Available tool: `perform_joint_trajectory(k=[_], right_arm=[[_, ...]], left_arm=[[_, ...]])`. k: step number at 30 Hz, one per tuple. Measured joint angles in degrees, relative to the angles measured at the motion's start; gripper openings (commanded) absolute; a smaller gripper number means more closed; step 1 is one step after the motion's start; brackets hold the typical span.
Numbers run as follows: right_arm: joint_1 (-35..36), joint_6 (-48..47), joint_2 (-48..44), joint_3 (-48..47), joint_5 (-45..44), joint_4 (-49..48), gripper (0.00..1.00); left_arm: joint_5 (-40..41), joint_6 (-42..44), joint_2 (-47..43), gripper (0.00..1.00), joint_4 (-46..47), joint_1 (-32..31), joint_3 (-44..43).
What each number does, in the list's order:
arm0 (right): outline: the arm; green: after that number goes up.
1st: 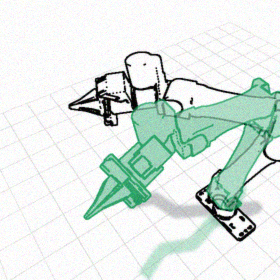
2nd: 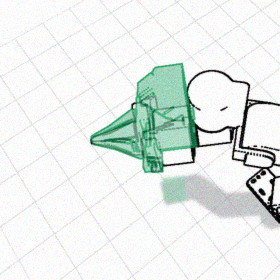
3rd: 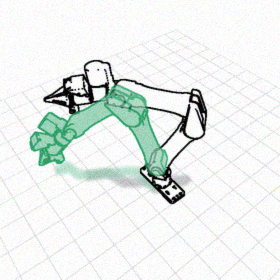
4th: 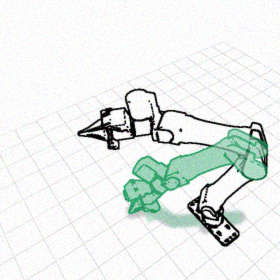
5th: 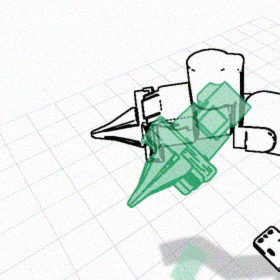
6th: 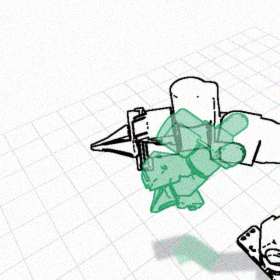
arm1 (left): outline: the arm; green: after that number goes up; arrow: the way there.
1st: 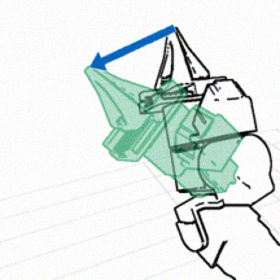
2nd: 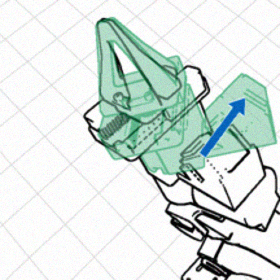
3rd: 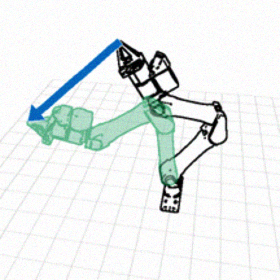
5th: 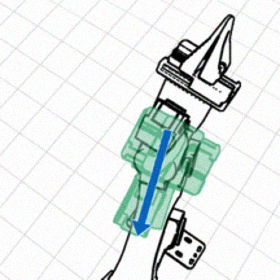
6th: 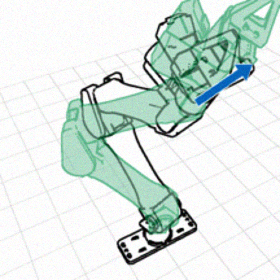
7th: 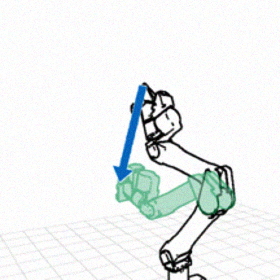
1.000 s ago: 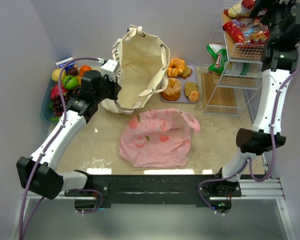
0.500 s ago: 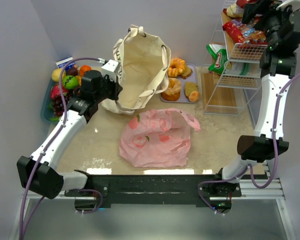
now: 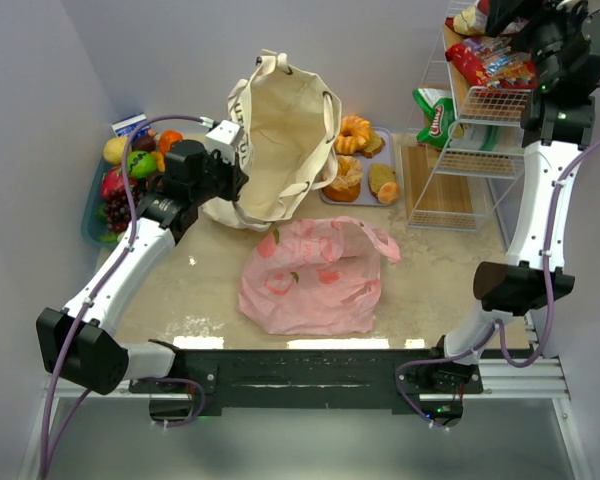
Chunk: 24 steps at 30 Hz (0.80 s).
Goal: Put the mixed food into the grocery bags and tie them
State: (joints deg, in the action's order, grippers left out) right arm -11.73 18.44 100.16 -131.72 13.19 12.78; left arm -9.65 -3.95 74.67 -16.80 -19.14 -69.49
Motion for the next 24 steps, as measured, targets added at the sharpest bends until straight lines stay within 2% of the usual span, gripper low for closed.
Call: perform_joint_trajectory(k=[10,12,15,19,20,22,23,24], right_arm=[[0.0,2.0,6.4,-4.1,-0.1,1.0,0.98],[0.0,2.4,7.2,-5.0,-0.1,1.0,0.96],[0.1,3.1,7.6,-5.3,-0.1,0.9,0.83],[0.1,3.7,8.2,-5.6,-0.2,0.0,0.46],[0.1,3.8,8.4,-5.7,-0.2,-0.1,0.27],[0.1,3.8,8.7,-5.9,0.0,-0.4,0.14],[0.2,4.2,8.8,-6.0,0.0,-0.6,0.01],[0.2,4.4,8.9,-6.1,0.0,-0.8,0.00]], left_arm=[[-0.5,0.0,0.0,0.00,0.0,0.0,0.0],[-0.6,0.0,0.0,0.00,0.0,0.0,0.0],[-0.7,0.0,0.0,0.00,0.0,0.0,0.0],[-0.8,0.0,0.0,0.00,0.0,0.0,0.0],[-0.9,0.0,0.0,0.00,0.0,0.0,0.0],[-1.0,0.0,0.0,0.00,0.0,0.0,0.0],[-1.1,0.0,0.0,0.00,0.0,0.0,0.0],[-1.3,0.0,0.0,0.00,0.0,0.0,0.0]])
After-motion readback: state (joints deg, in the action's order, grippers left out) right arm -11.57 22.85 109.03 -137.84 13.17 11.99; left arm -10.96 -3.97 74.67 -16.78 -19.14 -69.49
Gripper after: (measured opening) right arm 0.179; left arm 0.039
